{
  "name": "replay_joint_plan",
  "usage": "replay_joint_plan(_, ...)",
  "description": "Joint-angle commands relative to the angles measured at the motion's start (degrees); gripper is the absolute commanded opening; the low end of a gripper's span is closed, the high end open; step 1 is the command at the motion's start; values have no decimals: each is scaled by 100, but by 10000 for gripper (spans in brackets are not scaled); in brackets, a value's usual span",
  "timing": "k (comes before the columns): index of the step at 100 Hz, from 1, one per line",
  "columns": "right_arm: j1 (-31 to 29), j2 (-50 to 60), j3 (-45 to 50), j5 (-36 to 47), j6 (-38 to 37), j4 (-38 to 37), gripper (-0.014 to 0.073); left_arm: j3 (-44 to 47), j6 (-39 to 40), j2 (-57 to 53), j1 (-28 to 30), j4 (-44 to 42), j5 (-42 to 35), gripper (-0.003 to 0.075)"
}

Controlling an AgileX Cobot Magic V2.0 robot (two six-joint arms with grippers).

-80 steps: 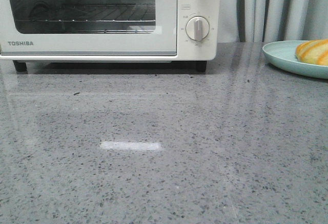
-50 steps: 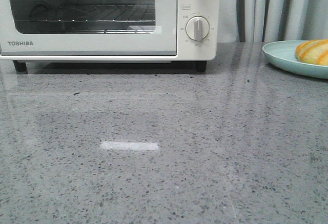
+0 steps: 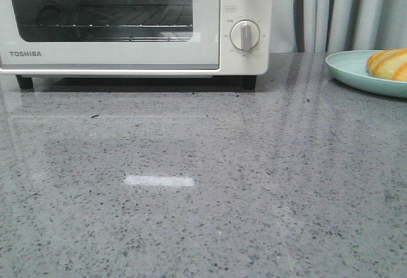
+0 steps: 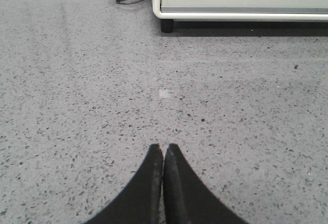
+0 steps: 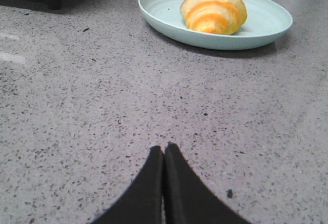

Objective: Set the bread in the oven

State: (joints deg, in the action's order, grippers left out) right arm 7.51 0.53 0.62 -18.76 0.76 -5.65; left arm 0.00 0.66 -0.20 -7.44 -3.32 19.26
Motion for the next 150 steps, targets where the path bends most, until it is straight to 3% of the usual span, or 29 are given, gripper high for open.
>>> replay_joint_plan(1, -42, 114, 70, 543, 5, -68, -69, 140, 14, -168, 19, 428, -531, -21)
replay_joint_plan(20, -42, 114, 70, 1798, 5, 36, -69, 140, 14, -168, 19, 2924, -1090, -21)
replay_joint_plan(28, -42, 114, 70, 2400, 5, 690, -69, 130, 14, -168, 19, 3848, -1393, -21)
replay_joint_plan(39, -42, 114, 60, 2625, 5, 1715, -69, 130, 14, -168, 19, 4834, -1633, -22)
replay_joint_plan(51, -42, 114, -36, 2522, 5, 3120, -68, 36, 2, -168, 19, 4828, -1855, -22)
replay_joint_plan(56, -42, 114, -197, 2364, 5, 3303, -68, -125, -66, -145, -34, 4748, -1751, -22)
replay_joint_plan(69, -32, -63, -971, 1462, 34, 2932, -69, -904, -816, 355, -218, 4220, -960, -22)
replay_joint_plan(82, 30, -656, -1825, 384, 111, 2406, -69, -1819, -1991, 1448, -489, 4137, -683, -21)
replay_joint_plan(99, 83, -1556, -2599, 183, 587, 2304, -69, -3242, -3175, 3209, -893, 4137, -705, -21)
replay_joint_plan(125, 83, -2159, -2861, 169, 587, 2304, -69, -4948, -3882, 5377, -1514, 4137, -1165, -21)
replay_joint_plan(150, 83, -2171, -2861, 169, 587, 2304, -69, -5735, -3883, 6496, -1648, 4150, -1799, -21)
